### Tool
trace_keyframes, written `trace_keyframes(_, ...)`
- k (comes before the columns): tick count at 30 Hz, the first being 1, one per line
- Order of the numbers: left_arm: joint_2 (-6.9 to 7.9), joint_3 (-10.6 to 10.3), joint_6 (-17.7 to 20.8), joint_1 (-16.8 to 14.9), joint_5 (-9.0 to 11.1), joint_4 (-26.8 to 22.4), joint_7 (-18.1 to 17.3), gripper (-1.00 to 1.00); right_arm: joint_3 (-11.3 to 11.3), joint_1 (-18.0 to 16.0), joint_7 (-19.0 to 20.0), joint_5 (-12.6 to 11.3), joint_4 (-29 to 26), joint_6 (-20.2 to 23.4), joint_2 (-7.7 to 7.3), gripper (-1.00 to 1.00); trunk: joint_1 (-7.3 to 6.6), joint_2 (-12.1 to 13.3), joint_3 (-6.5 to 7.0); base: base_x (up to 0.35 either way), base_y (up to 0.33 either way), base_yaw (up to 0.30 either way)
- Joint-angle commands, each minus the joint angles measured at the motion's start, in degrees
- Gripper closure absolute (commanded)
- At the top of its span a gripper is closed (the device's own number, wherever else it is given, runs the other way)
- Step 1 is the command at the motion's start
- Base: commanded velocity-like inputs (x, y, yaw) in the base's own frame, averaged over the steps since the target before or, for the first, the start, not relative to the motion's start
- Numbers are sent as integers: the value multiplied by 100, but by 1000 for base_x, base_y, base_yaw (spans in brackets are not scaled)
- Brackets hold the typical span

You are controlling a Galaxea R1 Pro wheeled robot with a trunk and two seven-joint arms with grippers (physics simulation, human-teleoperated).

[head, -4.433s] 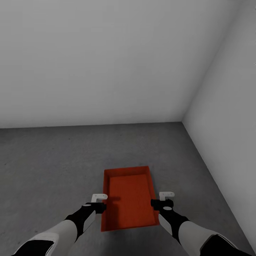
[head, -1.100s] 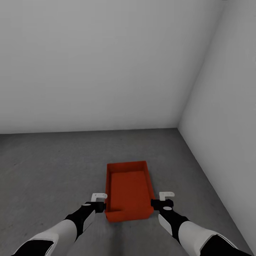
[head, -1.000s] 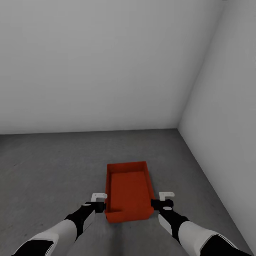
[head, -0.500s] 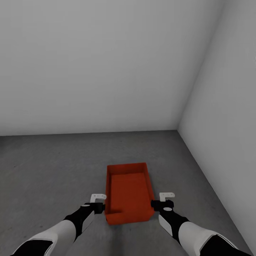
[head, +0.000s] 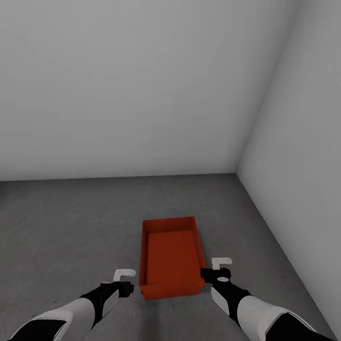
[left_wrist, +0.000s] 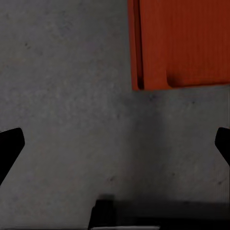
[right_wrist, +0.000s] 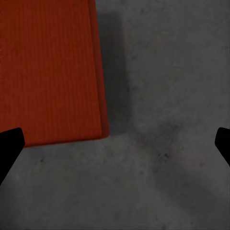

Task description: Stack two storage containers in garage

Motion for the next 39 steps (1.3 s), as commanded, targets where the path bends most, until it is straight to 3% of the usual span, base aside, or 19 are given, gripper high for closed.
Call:
trace_keyframes(1, -2, -8, 33, 0, 38, 1, 19, -100, 48, -3, -15, -61, 6, -19, 1, -100, 0, -3, -5, 0, 0, 0)
trace_keyframes(10, 2, -4, 36, 0, 231, 31, 18, -100, 48, -2, -10, -61, 10, -11, 3, -100, 0, -3, -5, 0, 0, 0)
trace_keyframes(39, 13, 1, 49, 0, 257, 41, 27, -100, 48, -2, -55, -61, 14, -4, -5, -100, 0, -3, -5, 0, 0, 0)
